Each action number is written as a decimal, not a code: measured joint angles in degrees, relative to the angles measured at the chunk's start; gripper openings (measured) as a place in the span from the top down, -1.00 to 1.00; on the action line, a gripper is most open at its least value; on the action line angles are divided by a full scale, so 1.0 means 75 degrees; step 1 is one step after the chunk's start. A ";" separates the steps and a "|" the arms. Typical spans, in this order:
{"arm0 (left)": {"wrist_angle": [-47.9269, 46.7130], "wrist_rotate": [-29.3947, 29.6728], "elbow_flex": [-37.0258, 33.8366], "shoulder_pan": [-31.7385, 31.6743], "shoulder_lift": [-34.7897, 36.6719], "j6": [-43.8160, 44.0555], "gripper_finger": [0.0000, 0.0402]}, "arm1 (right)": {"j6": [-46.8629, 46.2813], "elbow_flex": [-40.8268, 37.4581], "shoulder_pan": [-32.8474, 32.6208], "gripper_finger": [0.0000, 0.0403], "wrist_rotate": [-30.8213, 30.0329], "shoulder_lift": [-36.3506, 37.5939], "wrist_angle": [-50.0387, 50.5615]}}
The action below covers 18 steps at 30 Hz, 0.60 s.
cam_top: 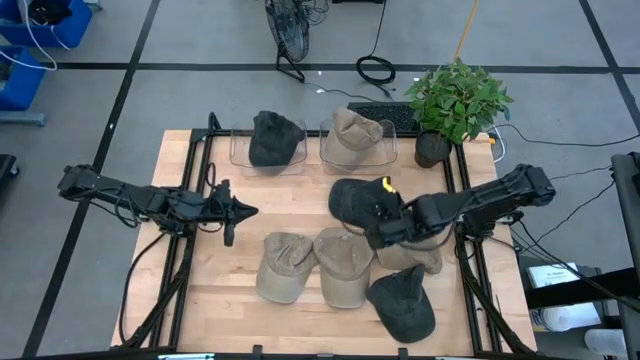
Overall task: Pick & Place hat
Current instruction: Put the brown cap into the right transparent bin
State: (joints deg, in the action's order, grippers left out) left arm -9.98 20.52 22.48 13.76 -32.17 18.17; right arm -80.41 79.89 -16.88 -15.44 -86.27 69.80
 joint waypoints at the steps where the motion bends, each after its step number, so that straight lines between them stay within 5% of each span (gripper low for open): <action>1: -0.0059 -0.0042 0.0000 -0.0002 0.0001 -0.0056 0.97 | -0.0027 -0.0016 -0.0074 1.00 0.0086 -0.0028 -0.0172; 9: -0.0382 -0.0345 0.0000 -0.0187 -0.0002 -0.0183 0.93 | -0.0591 -0.0773 -0.0370 0.94 0.0361 -0.0083 -0.2015; 18: -0.0476 -0.0404 0.0000 -0.0454 -0.0002 0.0017 0.93 | 0.0011 -0.2541 -0.0232 0.36 0.0073 -0.0088 -0.4081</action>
State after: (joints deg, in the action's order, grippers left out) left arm -13.55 17.50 22.48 10.35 -32.18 18.30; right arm -80.32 60.83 -18.61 -14.89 -86.94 39.19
